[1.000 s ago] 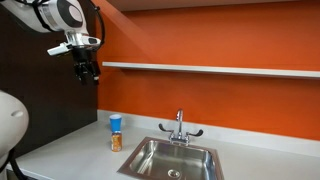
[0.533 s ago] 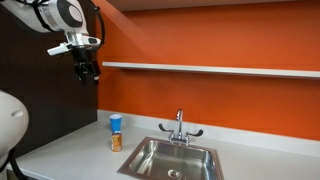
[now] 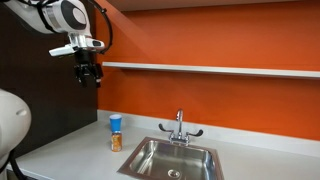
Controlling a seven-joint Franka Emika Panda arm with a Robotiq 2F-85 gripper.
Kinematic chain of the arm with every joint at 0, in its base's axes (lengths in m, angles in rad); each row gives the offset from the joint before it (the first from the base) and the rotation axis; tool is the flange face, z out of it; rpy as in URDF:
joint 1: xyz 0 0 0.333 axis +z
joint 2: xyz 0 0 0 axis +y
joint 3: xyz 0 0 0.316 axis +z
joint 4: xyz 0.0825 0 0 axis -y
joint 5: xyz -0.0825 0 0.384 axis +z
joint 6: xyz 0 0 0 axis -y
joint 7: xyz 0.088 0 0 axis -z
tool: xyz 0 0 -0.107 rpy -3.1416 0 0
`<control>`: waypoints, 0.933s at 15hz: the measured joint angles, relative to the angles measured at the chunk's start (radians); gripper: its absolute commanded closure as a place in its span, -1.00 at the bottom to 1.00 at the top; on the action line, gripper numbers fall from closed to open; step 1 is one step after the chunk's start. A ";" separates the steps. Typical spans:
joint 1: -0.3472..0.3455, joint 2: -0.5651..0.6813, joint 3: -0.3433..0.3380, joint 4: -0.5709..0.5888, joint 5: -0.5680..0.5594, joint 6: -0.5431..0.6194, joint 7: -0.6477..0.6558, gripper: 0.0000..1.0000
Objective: Put the orange can on the bottom shelf
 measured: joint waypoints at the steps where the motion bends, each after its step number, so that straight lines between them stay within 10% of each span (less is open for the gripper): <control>1: 0.010 0.000 -0.021 -0.008 0.006 0.000 -0.039 -1.00; 14: 0.026 0.025 -0.088 -0.136 0.012 0.028 -0.138 -1.00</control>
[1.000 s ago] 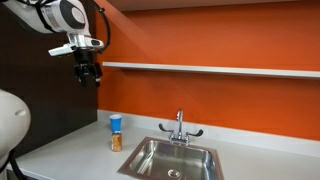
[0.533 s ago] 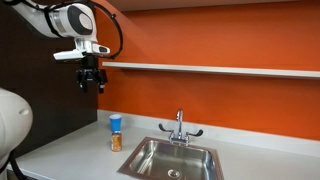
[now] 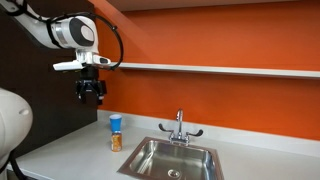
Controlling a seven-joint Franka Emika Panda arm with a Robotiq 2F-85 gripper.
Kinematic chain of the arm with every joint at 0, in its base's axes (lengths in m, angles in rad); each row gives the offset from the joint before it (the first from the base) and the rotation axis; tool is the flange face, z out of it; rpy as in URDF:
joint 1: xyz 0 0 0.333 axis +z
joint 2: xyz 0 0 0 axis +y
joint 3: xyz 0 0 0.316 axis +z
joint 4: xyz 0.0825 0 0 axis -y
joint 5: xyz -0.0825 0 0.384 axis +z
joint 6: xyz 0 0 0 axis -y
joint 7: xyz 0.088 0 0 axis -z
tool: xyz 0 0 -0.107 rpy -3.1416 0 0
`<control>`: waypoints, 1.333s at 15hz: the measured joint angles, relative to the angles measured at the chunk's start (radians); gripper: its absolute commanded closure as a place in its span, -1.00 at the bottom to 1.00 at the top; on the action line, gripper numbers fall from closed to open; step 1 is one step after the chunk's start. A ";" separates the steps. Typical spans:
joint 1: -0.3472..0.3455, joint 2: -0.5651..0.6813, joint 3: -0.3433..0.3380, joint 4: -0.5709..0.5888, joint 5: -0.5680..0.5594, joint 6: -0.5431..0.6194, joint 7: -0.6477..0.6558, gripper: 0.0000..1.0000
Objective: Put the orange can on the bottom shelf
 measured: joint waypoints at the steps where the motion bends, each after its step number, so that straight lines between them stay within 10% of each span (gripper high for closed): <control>1: 0.000 0.012 0.000 -0.010 0.000 0.015 0.000 -1.00; 20: -0.035 0.455 -0.051 -0.062 -0.093 0.519 0.031 -1.00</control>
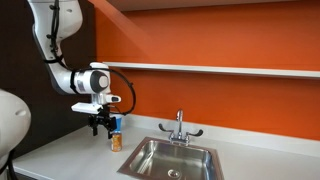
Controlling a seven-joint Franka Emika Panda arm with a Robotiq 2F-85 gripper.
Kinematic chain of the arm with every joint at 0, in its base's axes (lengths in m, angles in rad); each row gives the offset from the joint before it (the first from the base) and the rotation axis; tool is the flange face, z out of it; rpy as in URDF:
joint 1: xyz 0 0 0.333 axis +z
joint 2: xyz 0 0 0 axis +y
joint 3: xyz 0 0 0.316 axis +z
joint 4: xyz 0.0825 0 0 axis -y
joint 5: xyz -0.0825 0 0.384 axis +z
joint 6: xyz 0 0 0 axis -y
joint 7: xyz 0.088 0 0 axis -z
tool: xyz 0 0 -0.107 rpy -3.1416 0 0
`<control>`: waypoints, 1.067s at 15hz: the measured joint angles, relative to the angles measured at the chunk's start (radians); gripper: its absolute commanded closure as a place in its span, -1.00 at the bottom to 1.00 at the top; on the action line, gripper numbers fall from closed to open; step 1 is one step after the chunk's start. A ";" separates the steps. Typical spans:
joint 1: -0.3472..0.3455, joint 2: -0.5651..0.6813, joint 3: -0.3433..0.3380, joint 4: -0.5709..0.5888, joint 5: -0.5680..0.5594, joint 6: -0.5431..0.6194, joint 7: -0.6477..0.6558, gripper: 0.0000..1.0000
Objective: Put the orange can on the bottom shelf
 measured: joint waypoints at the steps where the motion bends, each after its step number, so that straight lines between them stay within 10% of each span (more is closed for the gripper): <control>1: 0.000 0.022 -0.004 0.002 -0.004 0.019 0.001 -1.00; 16: 0.096 0.258 -0.110 0.089 -0.038 0.250 0.071 -1.00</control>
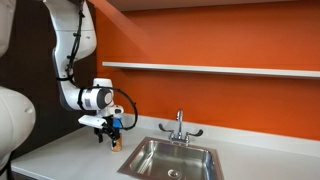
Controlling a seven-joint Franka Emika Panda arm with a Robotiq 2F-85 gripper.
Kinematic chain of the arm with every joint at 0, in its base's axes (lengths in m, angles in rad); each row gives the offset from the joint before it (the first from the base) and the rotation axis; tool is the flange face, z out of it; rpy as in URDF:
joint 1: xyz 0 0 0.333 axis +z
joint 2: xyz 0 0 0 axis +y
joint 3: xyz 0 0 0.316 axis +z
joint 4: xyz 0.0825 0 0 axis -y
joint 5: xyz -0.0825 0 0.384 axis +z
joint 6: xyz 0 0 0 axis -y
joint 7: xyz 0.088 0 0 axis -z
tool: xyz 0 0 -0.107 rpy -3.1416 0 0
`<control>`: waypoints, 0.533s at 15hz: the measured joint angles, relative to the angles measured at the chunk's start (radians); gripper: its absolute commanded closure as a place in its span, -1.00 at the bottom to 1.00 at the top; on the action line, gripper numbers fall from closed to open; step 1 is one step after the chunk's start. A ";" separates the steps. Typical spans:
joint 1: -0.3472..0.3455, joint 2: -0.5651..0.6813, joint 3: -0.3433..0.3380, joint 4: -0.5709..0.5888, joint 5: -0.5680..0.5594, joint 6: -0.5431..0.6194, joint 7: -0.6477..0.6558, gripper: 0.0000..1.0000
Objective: Put the orange can on the bottom shelf
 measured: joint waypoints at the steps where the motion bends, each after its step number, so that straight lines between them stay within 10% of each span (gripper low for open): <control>1: 0.013 0.007 -0.015 0.001 -0.004 0.021 0.010 -1.00; 8: 0.139 0.050 -0.153 0.016 -0.056 0.123 0.097 -1.00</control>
